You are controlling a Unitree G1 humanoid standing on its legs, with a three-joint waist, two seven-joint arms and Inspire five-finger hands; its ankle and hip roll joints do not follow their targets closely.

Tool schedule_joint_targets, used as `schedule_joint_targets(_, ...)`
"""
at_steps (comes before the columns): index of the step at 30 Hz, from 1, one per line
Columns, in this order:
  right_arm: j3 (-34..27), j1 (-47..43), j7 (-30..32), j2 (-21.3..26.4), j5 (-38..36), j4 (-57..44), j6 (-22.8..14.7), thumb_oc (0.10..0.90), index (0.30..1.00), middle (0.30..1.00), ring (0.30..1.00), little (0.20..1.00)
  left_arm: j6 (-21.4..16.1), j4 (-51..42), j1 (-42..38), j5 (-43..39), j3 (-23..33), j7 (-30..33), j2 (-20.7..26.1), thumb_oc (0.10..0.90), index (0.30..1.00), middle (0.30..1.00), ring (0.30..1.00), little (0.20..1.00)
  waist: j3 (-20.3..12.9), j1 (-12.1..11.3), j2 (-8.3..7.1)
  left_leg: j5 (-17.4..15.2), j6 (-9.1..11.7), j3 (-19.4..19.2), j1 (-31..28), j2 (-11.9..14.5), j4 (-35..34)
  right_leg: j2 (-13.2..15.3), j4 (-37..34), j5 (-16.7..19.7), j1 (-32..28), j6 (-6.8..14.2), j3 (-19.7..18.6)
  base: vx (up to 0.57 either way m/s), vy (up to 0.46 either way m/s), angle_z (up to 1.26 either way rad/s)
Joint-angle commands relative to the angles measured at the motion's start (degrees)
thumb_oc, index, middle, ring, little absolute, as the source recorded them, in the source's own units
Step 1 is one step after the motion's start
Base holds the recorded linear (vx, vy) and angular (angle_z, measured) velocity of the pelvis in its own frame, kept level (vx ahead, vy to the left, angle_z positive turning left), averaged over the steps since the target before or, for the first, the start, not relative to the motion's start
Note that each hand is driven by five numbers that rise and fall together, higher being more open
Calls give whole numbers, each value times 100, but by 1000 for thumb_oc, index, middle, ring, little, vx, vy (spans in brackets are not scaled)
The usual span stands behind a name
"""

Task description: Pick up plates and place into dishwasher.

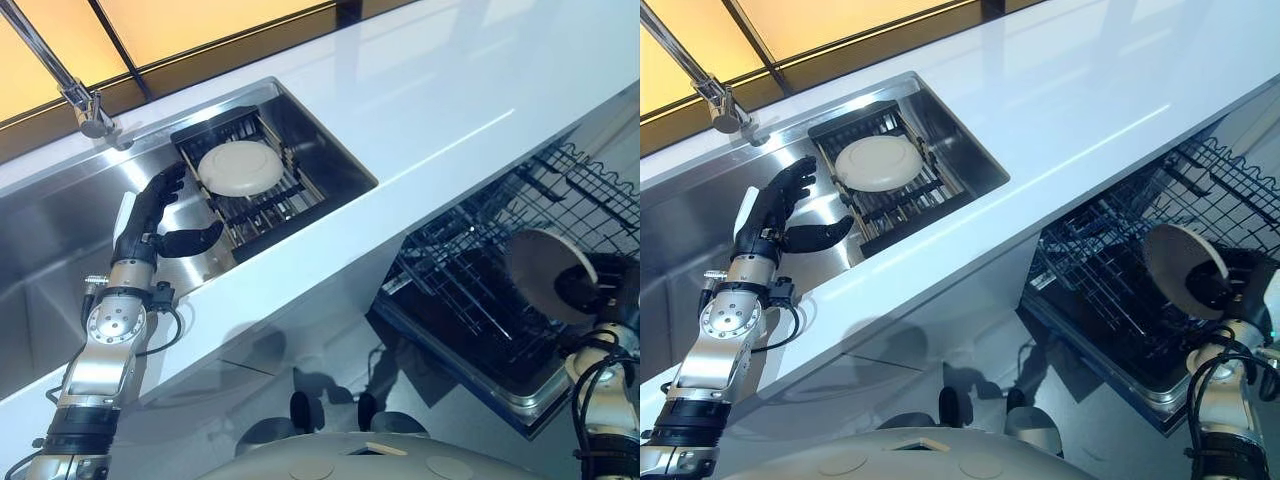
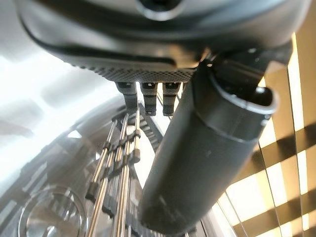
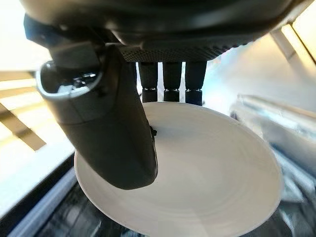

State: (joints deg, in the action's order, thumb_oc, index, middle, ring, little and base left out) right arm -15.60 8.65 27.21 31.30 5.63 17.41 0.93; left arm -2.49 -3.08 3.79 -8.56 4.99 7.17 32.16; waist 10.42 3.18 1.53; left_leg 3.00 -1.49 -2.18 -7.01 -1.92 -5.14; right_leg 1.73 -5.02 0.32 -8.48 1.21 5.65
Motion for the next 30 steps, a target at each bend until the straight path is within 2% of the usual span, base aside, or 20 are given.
schedule_joint_targets(1,-114,-862,235,684,-93,19,-314,100,300,300,300,200,-653,-92,-490,-35,484,436,452,800,900,900,900,900,-208,-198,-148,-589,-32,-62,-18,-288,85,-130,818,-381,489,409,136,6,-32,6)
schedule_joint_targets(10,521,-1669,503,1022,-252,664,185,100,300,300,300,200,-690,-138,-661,6,277,542,600,800,900,900,900,900,-110,-491,-115,-612,-28,112,14,-297,92,-83,893,-474,491,416,314,26,-35,10)
schedule_joint_targets(16,524,-1868,660,1275,-88,958,370,100,300,300,300,200,-721,-94,-630,-52,292,501,721,800,900,900,900,900,-25,-601,-106,-612,-36,195,87,-302,161,-73,990,-516,539,409,372,37,-44,14)
schedule_joint_targets(20,592,-1865,530,1390,136,1141,569,100,300,300,300,200,-734,-130,-553,-68,380,458,774,800,900,900,900,900,59,-664,-108,-604,-36,251,140,-308,213,-83,1026,-538,561,388,417,56,-64,17)
schedule_joint_targets(30,1132,-1965,368,1178,222,1563,804,100,300,300,300,200,-775,-165,-610,-13,307,449,811,800,900,900,900,900,282,-750,-31,-526,-6,385,337,-311,307,-106,1064,-549,650,321,466,14,-45,9)
